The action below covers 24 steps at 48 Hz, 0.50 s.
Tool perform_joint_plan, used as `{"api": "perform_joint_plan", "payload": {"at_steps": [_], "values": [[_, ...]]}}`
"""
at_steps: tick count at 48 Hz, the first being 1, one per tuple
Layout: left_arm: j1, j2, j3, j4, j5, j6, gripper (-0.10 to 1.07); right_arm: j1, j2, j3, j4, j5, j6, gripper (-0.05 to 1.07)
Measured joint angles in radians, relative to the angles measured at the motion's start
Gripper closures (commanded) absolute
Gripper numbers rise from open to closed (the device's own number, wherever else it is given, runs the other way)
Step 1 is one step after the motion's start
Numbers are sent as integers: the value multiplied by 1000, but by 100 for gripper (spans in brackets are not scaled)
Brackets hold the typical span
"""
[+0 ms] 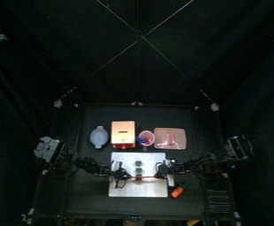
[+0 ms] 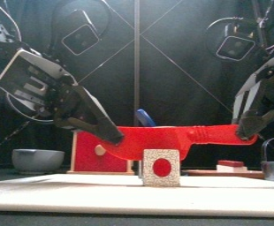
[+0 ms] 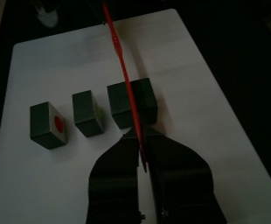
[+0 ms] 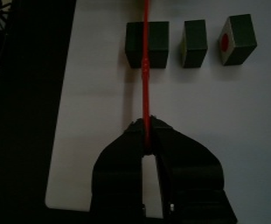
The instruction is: Cut sushi roll
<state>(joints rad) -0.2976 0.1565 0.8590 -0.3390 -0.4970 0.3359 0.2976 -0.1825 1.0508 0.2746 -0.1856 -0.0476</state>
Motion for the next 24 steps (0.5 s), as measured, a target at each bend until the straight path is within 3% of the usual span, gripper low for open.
{"api": "perform_joint_plan", "payload": {"at_steps": [24], "values": [[-43, 83, -44, -2, 72, -5, 60, 54, 114, -28, 104, 0, 0, 70]]}}
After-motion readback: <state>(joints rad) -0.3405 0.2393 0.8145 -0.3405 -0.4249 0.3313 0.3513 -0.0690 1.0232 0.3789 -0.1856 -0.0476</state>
